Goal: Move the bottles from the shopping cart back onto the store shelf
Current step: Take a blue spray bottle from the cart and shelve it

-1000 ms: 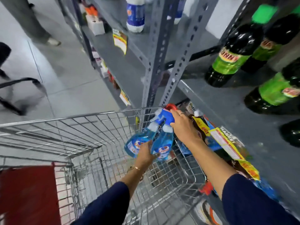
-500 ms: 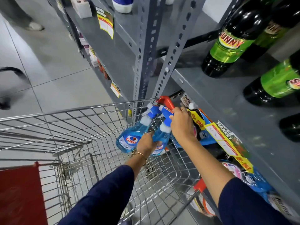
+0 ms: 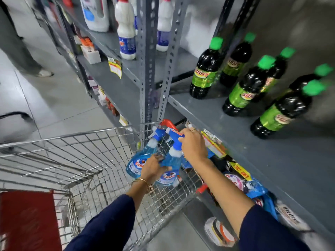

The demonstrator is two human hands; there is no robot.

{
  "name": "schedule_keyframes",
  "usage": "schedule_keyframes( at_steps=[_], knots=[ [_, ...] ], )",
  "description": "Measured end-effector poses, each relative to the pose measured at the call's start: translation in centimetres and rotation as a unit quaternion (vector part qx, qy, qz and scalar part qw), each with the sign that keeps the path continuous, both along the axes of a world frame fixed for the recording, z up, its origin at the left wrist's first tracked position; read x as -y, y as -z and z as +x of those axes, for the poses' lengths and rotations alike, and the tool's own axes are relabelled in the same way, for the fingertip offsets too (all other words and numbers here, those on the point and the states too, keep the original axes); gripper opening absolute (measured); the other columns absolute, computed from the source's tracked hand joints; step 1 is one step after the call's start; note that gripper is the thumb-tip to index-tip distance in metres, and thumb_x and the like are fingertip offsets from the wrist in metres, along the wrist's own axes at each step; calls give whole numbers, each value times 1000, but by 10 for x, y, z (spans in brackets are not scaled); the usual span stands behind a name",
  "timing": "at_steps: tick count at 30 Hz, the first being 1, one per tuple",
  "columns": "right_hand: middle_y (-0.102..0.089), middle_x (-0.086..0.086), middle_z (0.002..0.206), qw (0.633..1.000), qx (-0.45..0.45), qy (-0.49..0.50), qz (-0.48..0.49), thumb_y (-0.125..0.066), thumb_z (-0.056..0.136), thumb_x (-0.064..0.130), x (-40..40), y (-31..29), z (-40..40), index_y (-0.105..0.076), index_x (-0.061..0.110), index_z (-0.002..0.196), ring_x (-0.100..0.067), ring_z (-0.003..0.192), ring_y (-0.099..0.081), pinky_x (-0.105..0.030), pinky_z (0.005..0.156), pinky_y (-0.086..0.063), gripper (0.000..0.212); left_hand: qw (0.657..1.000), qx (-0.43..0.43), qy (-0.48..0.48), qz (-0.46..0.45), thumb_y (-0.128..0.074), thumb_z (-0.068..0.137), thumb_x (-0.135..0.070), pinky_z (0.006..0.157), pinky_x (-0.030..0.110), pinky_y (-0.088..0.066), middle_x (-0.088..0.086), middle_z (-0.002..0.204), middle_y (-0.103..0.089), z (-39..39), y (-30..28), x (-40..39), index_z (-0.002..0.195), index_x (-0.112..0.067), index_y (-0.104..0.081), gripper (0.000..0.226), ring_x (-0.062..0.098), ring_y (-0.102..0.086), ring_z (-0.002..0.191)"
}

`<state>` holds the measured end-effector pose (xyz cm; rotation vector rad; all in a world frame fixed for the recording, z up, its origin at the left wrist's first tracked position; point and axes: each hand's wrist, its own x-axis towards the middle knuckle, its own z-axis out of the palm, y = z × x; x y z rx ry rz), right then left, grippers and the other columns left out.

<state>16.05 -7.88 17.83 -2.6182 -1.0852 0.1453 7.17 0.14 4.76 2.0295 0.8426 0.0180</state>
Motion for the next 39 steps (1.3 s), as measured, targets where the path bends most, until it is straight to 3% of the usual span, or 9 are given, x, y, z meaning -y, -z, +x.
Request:
schedule_keyframes(
  at_steps=[6,9,12,16,20,23,28,34,39],
  knots=[
    [-58,-17,117,996,30,15,87,-50,91,3,45,-67,-7,-60,1,108,-32,111,-52,-36,88,-39,21,995,99,7,24,-77,68,-27,51,6,-39,-4,71,-57,-11,-74,34,88,4,-65,39,12,-53,63],
    [-55,-17,120,991,64,20,116,-48,92,7,79,-113,-6,-59,2,112,-30,113,-48,-31,90,-31,23,984,173,21,41,-78,65,-29,50,16,-38,-8,58,-51,-6,-119,61,79,-3,-65,33,0,-44,49],
    [-55,-18,121,982,125,18,141,-48,93,9,110,-156,-3,-58,3,114,-33,114,-46,-34,95,-30,24,971,230,34,59,-71,53,-48,60,38,-50,15,66,-65,8,-153,84,71,-5,-66,48,18,-54,56],
    [-54,-19,122,969,176,35,171,-45,94,7,154,-206,-1,-57,2,118,-33,116,-45,-33,95,-28,27,952,283,71,93,-62,52,-56,49,30,-31,1,53,-38,26,-203,127,47,-11,-42,50,14,-33,53],
    [-56,-18,118,955,218,80,184,-44,93,7,212,-238,10,-60,6,114,-32,111,-46,-28,88,-26,26,943,306,120,63,-68,57,-53,54,35,-44,1,65,-55,55,-228,174,70,-3,-62,53,7,-44,56],
    [-57,-18,116,949,221,123,186,-46,92,6,253,-246,22,-61,7,113,-32,109,-46,-29,89,-28,26,935,316,157,24,-78,65,-30,55,18,-49,2,69,-62,75,-240,212,78,-6,-66,30,-8,-53,50],
    [-58,-18,115,947,202,193,160,-47,91,6,325,-237,43,-61,7,114,-33,109,-49,-29,89,-30,27,933,282,222,35,-75,67,-36,51,13,-38,7,73,-63,115,-227,278,84,-8,-70,33,3,-51,54],
    [-57,-16,118,931,194,261,163,-45,92,3,396,-228,60,-58,10,119,-32,109,-53,-33,86,-38,31,926,287,245,3,-60,55,-58,79,45,-52,22,91,-66,159,-210,359,90,-4,-68,65,33,-62,86],
    [-60,-17,122,913,188,320,168,-45,92,0,456,-227,73,-54,15,126,-31,113,-54,-32,88,-41,38,914,263,303,-56,-71,77,-22,94,40,-50,14,110,-68,181,-217,423,109,-6,-61,37,28,-65,101]
  ],
)
